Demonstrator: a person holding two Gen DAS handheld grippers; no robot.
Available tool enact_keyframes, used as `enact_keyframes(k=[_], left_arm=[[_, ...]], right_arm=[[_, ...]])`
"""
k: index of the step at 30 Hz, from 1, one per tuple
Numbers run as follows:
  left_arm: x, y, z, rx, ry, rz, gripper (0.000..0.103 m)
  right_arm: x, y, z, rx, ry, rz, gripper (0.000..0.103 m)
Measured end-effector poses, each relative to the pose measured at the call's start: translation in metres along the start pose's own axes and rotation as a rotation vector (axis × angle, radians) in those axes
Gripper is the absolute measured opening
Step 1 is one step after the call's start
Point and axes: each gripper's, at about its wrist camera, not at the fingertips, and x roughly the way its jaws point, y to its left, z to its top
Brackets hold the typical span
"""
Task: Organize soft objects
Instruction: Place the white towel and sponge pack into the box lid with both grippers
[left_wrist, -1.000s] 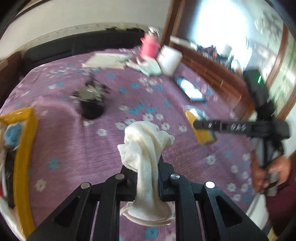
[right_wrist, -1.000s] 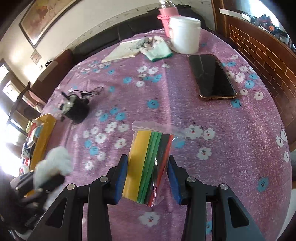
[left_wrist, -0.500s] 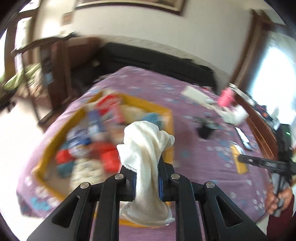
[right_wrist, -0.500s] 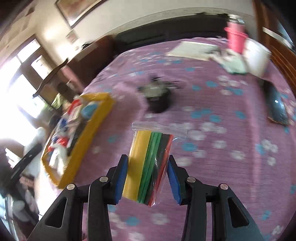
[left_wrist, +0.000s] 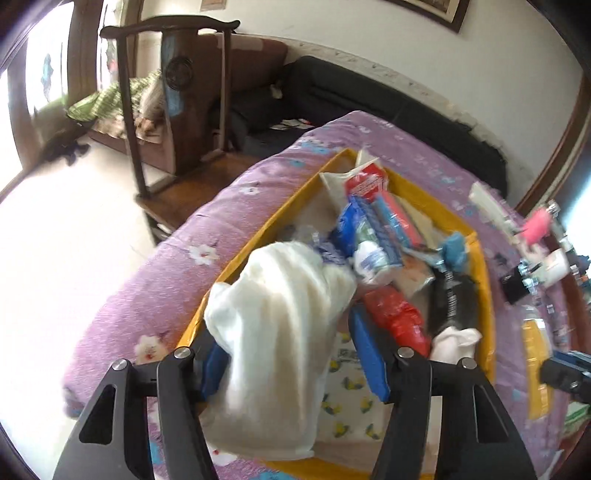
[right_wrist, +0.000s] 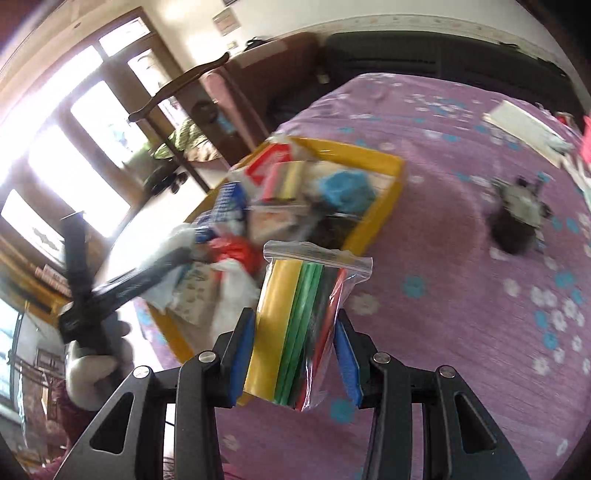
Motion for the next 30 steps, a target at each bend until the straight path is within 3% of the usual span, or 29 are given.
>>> enact_keyframes(k=[6,11,14,16,20,25,27,30], left_arm=[[-0.028,0.011,-0.006,-0.039,-0.082,-0.061,0.069],[-0.062,0.022,-0.013,-0.08,-0.183,-0.07,0.079],[-0.07,0.025,-0.012,-0.073,-0.204,-0.06,0.08],[-0.073,0.025,-0.012,-0.063,-0.221,-0.049,0.08],[-0.071,0.031,-0.012,-0.086,-0.231,-0.05,0.08],[-0.075,0.023,-0.018,-0.065,-0.237,-0.034,0.08],[-0.079,0.016,-0.018,-0.039,-0.252,-0.014,0.08],[-0.087,-0.002,-0.022,0.013,-0.3,0.059,0.083]], right_arm=[[0.025,0.038,0.012,-0.043,0.035,0.109,0.046],[0.059,0.069,0.007,-0.106,0.112,0.168,0.046],[0.079,0.08,0.0,-0.128,0.157,0.153,0.046],[0.089,0.081,-0.004,-0.143,0.165,0.095,0.046],[0.096,0.076,-0.006,-0.178,0.134,-0.059,0.047],[0.082,0.056,-0.002,-0.104,0.113,0.06,0.054],[0.067,0.05,0.0,-0.091,0.07,0.084,0.065],[0.037,0.042,-0.004,-0.068,-0.012,0.089,0.07]])
